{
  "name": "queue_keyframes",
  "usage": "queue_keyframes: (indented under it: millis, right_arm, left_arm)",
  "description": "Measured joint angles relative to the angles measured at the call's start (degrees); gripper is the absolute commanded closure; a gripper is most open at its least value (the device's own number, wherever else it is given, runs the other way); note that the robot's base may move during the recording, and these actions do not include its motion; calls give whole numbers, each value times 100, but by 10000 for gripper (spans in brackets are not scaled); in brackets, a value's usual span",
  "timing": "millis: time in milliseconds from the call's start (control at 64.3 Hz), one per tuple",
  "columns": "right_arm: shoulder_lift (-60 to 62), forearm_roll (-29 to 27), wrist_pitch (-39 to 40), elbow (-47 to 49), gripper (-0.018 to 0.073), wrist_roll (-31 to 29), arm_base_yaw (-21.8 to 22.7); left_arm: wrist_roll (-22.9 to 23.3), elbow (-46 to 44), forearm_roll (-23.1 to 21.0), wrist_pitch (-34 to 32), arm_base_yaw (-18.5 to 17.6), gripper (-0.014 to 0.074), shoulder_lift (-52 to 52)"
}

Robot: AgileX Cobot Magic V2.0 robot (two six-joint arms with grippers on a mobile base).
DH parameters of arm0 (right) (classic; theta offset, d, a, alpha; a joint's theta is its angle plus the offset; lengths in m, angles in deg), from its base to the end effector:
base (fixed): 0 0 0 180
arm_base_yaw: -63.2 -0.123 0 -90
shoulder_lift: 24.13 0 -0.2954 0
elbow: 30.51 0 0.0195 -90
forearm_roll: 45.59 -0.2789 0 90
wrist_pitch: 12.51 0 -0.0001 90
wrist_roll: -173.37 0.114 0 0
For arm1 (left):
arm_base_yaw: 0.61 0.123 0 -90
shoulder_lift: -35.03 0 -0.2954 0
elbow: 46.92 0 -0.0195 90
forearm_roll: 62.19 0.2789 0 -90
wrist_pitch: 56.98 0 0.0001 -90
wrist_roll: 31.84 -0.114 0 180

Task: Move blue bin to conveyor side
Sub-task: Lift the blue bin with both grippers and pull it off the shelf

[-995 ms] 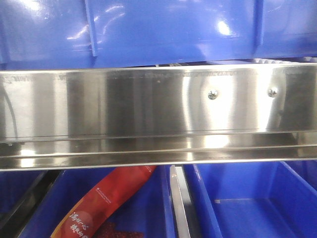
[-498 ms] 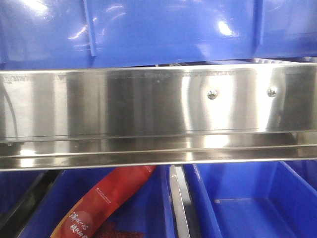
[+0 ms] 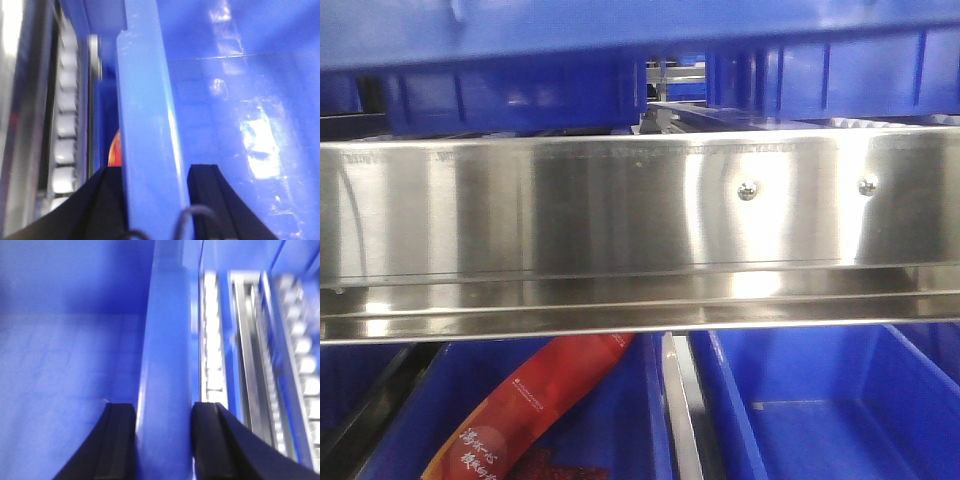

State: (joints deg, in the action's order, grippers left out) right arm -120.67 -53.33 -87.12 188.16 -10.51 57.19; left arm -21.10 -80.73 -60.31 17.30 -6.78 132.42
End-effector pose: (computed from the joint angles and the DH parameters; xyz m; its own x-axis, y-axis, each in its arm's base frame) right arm 0.3395 0.0506 0.5051 -0.6633 -0.1014 -0.7415 -0.2204 0.9733 0.0640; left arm 0.3538 -0.0346 0.4730 -0.7407 -0.0985 -0.6645 -0.0459 0.9943 -0.0961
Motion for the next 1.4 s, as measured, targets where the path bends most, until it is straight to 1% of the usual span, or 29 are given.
queue_keyframes:
  millis: [264,482,575,684,746,840,1166,1399]
  right_arm:
    - [490,-161,0,-122,639,12,0]
    - [928,-182,22,-889,639,23,0]
    - [1031,-182,8,-1208,639,23,0]
    - [1090,-157,-3,-1466,639,23,0]
    - [1110,-132,-3,-1489,639,23,0]
    - [1128,-124,-3,-1489,639,23,0]
    - [1141,-124,-3,-1501,639,23,0]
    - [1141,-124,-3,-1501,639,23,0]
  left_arm:
    - [0,0,47,43,0,605,-389]
    - [-23,0,61,97,-48,605,-480]
    - [-23,0,282,97,-203,605,-480]
    - [-23,0,638,97,-489,605,-489]
    - [-23,0,721,97,-582,605,-489]
    - [-13,43,776,97,-622,605,-489]
    - [10,551,821,97,-624,605,-634]
    - [22,564,825,97,-624,605,-660]
